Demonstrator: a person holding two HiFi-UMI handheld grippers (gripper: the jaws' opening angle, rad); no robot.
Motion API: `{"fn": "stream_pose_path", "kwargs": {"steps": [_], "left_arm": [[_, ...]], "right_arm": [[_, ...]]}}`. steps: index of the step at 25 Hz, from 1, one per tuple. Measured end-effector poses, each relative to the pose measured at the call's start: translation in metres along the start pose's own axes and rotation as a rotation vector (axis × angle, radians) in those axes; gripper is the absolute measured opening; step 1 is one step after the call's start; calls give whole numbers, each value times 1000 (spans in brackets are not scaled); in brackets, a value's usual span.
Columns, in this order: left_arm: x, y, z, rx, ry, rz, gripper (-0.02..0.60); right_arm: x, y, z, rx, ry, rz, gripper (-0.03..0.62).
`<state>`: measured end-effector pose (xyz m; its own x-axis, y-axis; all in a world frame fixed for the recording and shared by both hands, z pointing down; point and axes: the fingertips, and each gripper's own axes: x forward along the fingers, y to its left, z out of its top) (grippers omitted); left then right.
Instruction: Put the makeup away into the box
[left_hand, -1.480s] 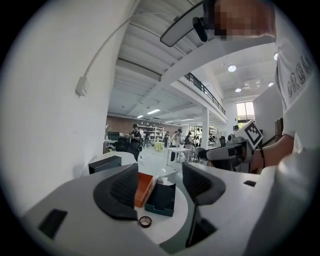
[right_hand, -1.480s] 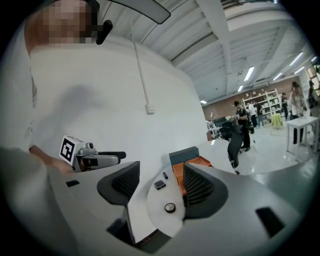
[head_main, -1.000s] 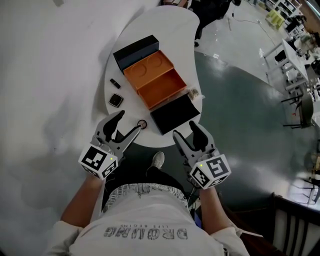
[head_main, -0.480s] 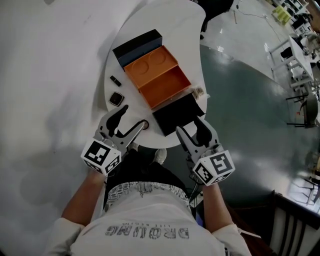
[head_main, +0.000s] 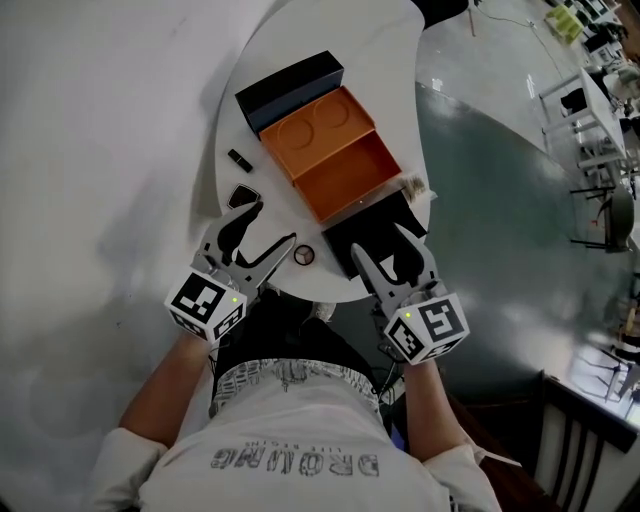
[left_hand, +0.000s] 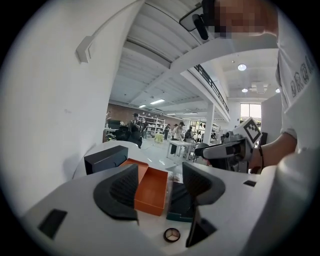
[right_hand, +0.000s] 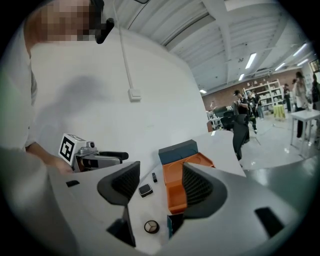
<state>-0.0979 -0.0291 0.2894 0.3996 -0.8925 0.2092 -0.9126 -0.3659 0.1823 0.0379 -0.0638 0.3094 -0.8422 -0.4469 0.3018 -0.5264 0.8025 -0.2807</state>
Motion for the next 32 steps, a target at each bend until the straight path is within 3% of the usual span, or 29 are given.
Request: {"fn": "stream_pose_path", "kwargs": {"steps": [16, 32], "left_arm": [[-25, 93, -21, -4, 18, 60, 281], [-54, 135, -47, 2, 36, 161, 281]], "right_arm": [[156, 42, -20, -52, 137, 95, 267], [267, 71, -54, -105, 278, 167, 258]]}}
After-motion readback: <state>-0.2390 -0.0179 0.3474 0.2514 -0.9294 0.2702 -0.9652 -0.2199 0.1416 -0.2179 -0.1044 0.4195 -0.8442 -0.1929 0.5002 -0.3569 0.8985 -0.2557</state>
